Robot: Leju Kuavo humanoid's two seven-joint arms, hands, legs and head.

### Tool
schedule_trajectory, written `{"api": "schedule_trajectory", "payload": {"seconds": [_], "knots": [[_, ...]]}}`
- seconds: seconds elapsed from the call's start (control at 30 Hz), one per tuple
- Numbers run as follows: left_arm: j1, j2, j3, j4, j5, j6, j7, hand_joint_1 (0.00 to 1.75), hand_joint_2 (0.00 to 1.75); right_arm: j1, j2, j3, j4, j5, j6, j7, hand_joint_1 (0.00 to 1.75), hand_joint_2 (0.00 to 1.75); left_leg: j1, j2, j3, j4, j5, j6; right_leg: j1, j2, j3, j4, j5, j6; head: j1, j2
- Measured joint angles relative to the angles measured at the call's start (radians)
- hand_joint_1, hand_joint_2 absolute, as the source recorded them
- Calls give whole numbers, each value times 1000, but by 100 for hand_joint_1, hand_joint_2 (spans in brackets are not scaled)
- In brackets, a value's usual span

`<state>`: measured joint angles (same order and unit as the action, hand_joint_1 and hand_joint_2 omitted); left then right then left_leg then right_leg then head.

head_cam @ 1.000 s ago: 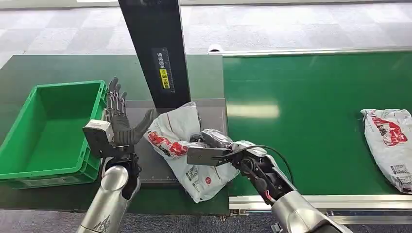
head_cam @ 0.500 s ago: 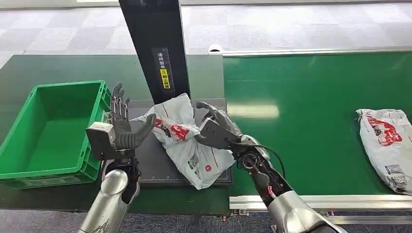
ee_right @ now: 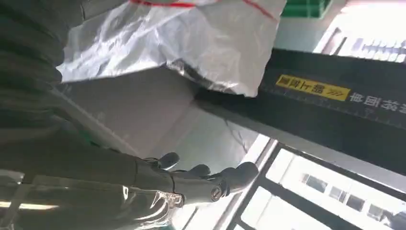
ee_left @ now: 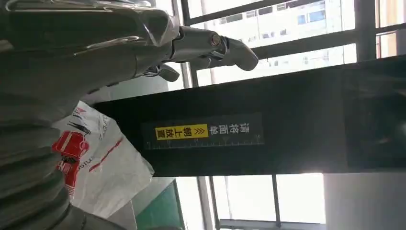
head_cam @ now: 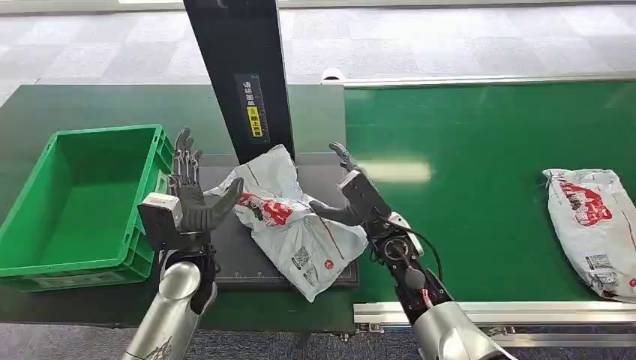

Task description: Moved the parcel from conveyor to table for the left to box.

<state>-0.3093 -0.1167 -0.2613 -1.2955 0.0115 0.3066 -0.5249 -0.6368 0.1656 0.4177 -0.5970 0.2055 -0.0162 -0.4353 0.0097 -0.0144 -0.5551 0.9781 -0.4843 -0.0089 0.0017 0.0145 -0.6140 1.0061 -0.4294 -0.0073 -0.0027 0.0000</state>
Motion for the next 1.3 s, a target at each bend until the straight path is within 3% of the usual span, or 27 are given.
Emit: {"api": "schedule_trajectory", "payload": {"seconds": [0.13,0.23,0.4,0.57,0.77,1.1,1.3], "knots": [[-6,0,0,13,-1,-54,2,0,175,17,5,-61,0,-150,161,-22,0,175,0,0,0,0,0,0,0,0,0,0,0,0,0,0],[-5,3,-1,22,-37,-74,7,0,175,24,5,-101,0,-193,188,-47,0,175,0,0,0,0,0,0,0,0,0,0,0,0,0,0],[-6,26,-43,45,-412,62,93,0,175,53,3,-152,-61,-213,22,-96,0,175,0,0,0,0,0,0,0,0,0,0,0,0,0,0],[-3,33,-53,80,-581,61,170,0,175,104,-11,-193,-232,-144,-217,-140,0,175,0,0,0,0,0,0,0,0,0,0,0,0,0,0],[-3,34,-53,101,-597,55,180,0,175,137,-21,-207,-345,-131,-233,-140,0,175,0,1,0,0,0,0,0,0,0,0,0,0,0,0],[-4,34,-53,110,-601,52,183,0,175,149,-25,-209,-388,-127,-245,-143,0,175,0,1,0,0,0,0,0,0,0,0,0,0,0,0],[-33,47,-85,163,-818,-28,342,0,175,171,-36,-217,-444,-105,-296,-147,0,175,0,1,0,0,0,0,0,0,0,0,0,0,0,0]]}}
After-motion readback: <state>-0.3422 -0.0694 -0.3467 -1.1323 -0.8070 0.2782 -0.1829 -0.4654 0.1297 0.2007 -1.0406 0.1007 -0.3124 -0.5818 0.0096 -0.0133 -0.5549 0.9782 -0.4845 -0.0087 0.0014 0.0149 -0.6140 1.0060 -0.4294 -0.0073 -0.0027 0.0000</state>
